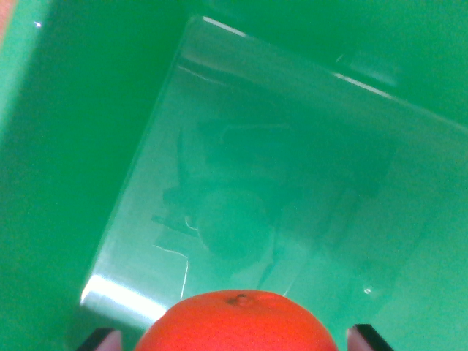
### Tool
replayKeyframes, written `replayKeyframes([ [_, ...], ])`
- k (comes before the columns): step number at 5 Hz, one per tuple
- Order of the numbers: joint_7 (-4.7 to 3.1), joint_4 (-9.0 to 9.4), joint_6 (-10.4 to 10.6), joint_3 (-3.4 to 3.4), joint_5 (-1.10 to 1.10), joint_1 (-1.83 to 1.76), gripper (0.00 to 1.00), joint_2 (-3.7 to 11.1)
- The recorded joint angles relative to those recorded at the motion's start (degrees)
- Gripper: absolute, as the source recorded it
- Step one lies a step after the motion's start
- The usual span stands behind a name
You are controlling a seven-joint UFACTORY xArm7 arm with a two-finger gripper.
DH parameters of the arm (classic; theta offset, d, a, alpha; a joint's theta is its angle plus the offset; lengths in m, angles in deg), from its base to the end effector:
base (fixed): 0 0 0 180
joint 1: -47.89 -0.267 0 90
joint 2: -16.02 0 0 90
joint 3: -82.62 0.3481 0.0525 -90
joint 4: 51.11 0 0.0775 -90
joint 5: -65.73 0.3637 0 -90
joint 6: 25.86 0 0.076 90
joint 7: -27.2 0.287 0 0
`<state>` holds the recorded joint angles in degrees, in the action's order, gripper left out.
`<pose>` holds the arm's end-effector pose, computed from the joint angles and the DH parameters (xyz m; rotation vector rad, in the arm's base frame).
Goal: Pick fruit
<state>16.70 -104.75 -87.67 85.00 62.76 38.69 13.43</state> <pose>0.4236 0.0751 0.1866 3.0254 0.6321 -0.1500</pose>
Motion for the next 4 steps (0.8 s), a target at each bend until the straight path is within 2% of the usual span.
replayKeyframes([
  [1, 0.00, 0.00, 0.00, 0.00, 0.00, 0.00, 1.00, 0.00],
  [2, -0.18, -1.61, -2.76, 0.03, 0.14, 0.02, 1.00, -1.15],
  [3, -0.18, -1.61, -2.76, 0.03, 0.14, 0.02, 1.00, -1.15],
  [4, -0.36, -3.18, -5.45, 0.05, 0.28, 0.03, 1.00, -2.28],
])
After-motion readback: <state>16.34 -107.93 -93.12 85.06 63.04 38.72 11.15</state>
